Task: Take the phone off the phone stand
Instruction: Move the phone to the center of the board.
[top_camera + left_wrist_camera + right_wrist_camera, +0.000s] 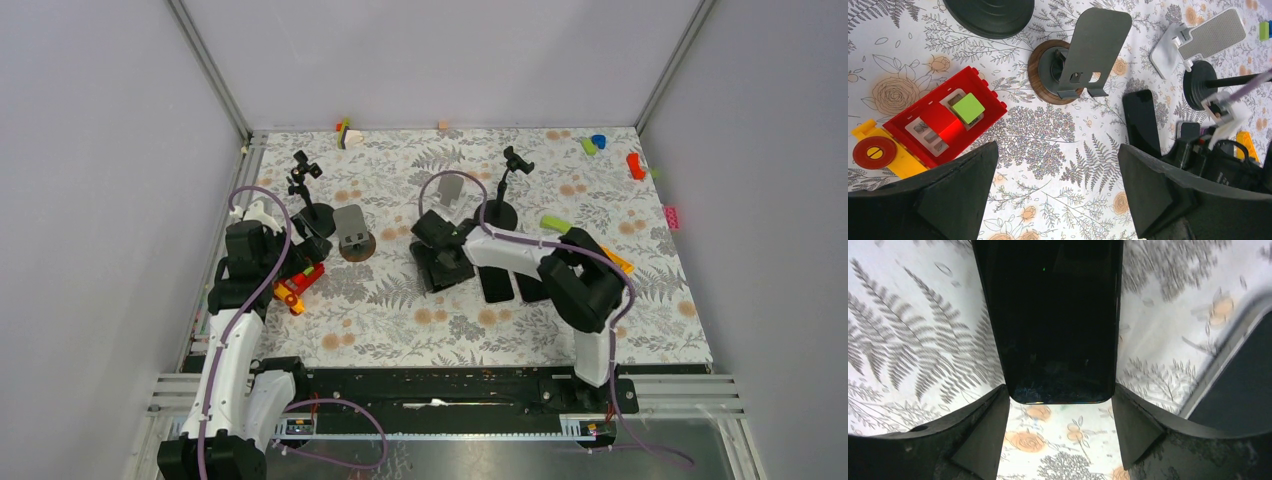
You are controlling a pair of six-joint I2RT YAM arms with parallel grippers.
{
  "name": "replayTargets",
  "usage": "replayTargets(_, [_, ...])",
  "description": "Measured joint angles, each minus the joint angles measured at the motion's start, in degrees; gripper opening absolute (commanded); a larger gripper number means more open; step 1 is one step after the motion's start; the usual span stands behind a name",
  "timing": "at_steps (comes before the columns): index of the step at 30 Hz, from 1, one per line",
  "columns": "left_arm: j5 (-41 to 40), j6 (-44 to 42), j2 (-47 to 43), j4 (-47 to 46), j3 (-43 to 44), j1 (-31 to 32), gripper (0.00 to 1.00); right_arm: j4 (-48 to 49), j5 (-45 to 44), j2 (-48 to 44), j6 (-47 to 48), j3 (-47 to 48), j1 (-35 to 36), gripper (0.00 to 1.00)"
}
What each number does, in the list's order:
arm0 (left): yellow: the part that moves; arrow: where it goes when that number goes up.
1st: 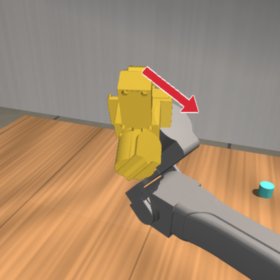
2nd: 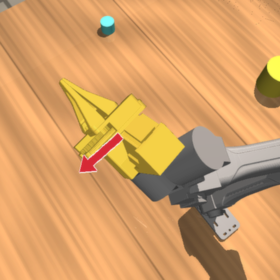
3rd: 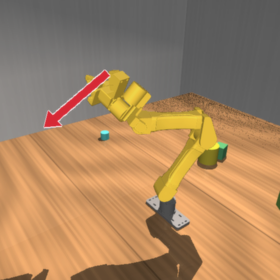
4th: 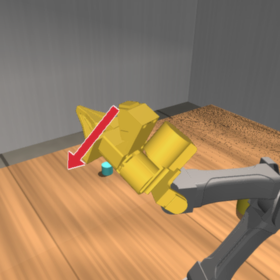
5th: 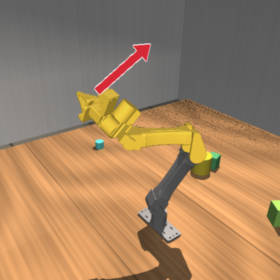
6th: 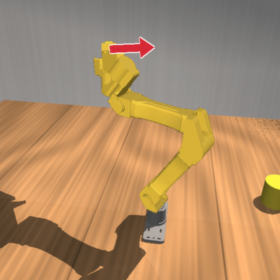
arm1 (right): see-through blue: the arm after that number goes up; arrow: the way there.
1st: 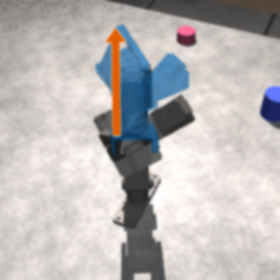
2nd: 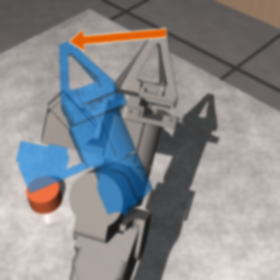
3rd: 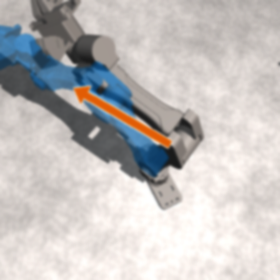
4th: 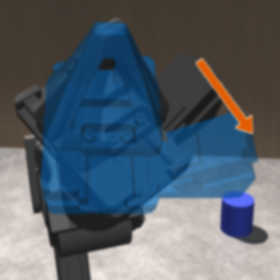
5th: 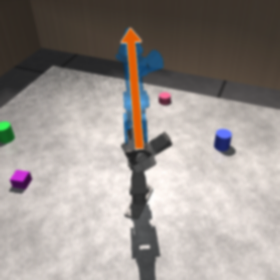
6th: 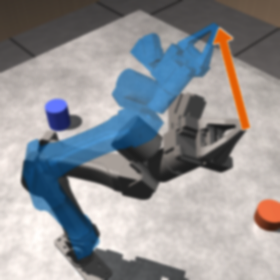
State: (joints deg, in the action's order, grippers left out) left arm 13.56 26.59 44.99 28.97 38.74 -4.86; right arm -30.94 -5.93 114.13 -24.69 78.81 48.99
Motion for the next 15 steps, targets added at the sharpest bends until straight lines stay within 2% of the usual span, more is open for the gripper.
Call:
replayTargets(6, [0.63,0.00,0.39,-0.13,0.00,0.00,0.99,4.39,-0.63,-8.85,-4.59,-12.39,0.39,0.69])
replayTargets(15, [1.27,0.02,0.61,-0.15,0.00,0.00,0.99,4.85,-3.17,-13.42,-12.66,-18.14,1.01,0.71])
